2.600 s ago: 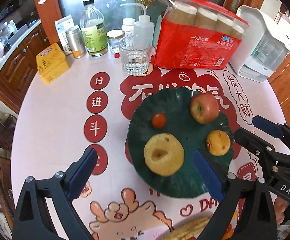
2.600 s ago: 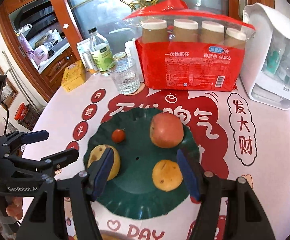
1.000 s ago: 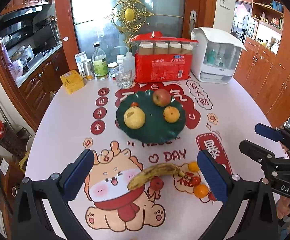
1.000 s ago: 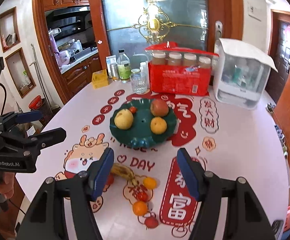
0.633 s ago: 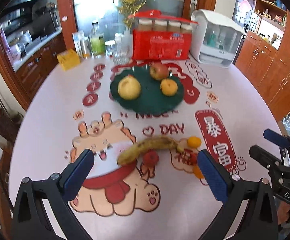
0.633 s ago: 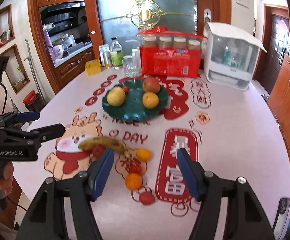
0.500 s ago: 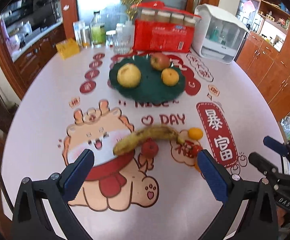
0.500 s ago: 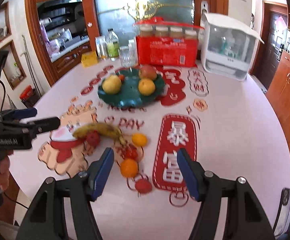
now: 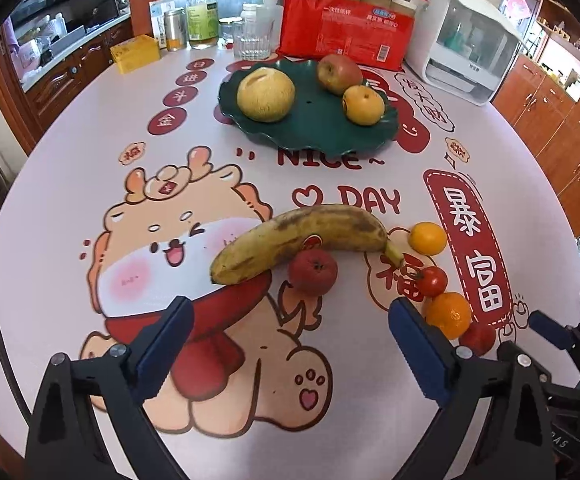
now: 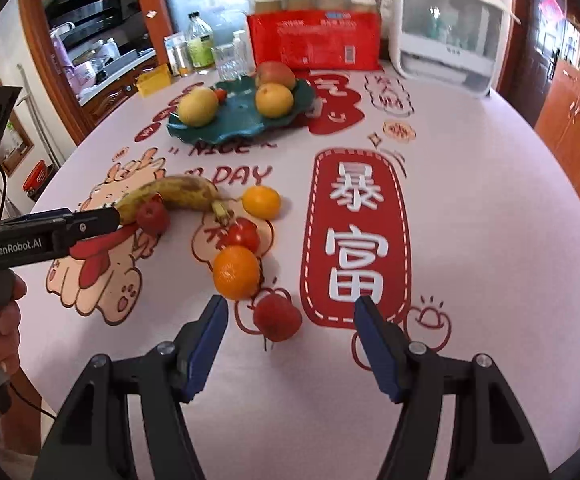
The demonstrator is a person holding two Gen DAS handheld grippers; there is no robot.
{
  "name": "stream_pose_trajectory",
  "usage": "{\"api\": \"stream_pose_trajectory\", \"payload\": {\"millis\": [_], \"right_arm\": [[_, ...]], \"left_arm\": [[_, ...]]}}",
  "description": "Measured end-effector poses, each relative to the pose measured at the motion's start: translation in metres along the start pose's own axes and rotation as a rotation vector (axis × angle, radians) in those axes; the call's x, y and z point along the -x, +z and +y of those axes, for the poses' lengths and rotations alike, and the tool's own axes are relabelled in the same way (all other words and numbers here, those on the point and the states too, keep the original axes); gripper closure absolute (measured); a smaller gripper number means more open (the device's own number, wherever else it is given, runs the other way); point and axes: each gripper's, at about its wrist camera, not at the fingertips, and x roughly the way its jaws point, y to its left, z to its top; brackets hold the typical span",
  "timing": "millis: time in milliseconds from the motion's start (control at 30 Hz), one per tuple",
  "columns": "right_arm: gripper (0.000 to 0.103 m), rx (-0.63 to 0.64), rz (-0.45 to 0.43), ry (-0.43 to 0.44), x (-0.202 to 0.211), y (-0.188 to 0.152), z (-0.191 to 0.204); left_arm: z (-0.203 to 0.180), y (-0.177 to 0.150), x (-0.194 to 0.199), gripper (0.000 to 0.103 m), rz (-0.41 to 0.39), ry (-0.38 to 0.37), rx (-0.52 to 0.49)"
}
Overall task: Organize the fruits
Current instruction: 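Grasp the small red apple with the left tool while the right tool grasps the red lychee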
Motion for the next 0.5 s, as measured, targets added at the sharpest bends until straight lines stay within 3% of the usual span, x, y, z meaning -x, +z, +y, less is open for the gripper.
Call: {"api": "stream_pose_trajectory", "payload": {"millis": [233,500], "right_arm": [[0.04,0.011,0.04,0.005,-0.027,-0.006,0.003],[0.07,0.033,0.092,0.017,-0.048,-0.005,0.009]], "left_arm": [[0.0,0.003,-0.022,0.015,0.03,-0.017,0.002],[0.006,0.005,-0.042,0.023,0.069,-0.042,0.05]]}}
